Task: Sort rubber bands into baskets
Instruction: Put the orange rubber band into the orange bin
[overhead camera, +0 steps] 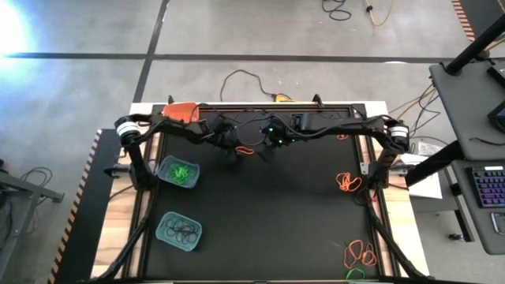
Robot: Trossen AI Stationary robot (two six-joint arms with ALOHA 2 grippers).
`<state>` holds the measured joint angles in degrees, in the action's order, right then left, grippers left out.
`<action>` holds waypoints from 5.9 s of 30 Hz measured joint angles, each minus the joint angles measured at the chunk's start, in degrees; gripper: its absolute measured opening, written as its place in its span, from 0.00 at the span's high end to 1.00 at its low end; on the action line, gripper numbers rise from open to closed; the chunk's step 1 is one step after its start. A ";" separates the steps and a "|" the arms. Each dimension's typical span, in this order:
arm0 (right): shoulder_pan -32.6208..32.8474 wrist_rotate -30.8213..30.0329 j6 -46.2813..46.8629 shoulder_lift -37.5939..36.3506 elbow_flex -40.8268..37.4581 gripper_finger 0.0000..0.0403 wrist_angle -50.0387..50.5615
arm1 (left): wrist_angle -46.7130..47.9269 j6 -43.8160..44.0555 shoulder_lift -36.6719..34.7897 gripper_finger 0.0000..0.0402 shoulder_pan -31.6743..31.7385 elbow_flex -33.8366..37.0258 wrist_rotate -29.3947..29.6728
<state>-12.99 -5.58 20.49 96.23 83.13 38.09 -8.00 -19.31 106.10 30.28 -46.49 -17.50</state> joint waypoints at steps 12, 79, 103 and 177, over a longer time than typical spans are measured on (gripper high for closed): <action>-0.02 -0.64 0.59 -2.67 0.00 0.37 1.09 | 0.14 0.69 1.56 0.83 -1.36 0.16 5.21; 12.99 -4.88 6.97 -9.80 -16.31 0.41 -0.05 | 46.36 36.25 -19.29 0.88 28.71 -8.96 27.95; 16.63 3.88 28.22 -10.12 -16.87 0.41 28.50 | 35.60 52.73 -63.49 0.88 -24.36 2.64 23.08; 6.58 0.98 2.01 14.18 -0.32 0.97 -8.30 | 50.77 39.28 -54.89 0.88 -44.85 -22.27 46.20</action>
<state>-6.41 -4.61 22.50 110.42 82.82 29.79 42.77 19.97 51.21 -14.57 -68.76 28.70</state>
